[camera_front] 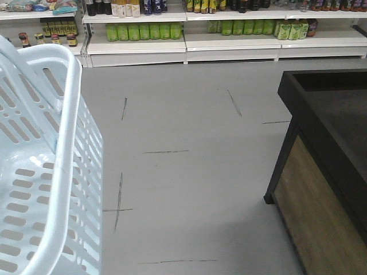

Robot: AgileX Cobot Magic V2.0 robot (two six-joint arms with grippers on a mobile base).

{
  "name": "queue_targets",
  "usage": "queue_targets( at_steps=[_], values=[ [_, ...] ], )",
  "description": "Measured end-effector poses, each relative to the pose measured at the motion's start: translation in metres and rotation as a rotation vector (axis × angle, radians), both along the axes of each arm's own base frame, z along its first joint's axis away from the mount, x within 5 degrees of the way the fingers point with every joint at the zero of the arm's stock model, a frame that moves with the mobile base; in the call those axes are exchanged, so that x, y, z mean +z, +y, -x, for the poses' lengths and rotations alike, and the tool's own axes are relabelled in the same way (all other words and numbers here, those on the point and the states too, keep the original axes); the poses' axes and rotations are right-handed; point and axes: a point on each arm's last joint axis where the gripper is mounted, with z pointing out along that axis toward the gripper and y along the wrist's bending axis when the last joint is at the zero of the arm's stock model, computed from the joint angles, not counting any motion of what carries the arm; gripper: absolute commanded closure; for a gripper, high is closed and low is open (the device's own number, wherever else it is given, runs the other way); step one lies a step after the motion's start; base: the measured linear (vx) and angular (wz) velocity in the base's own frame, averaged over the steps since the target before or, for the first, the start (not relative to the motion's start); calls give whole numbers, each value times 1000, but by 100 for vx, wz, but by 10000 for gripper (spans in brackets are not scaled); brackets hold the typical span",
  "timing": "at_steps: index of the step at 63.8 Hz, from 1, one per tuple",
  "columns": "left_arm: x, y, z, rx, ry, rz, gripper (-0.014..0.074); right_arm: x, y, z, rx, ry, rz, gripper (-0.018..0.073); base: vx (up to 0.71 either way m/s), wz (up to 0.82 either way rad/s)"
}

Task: Pick three apples into basket with both arms

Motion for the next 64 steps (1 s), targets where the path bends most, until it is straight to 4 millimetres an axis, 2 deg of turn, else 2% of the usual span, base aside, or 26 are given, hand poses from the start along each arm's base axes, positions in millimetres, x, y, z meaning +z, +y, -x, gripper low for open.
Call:
queue_targets(
  at_steps=[64],
  values=[
    [0,0,0,0,0,0,604,0,0,0,0,0,0,568,10,12]
  ],
)
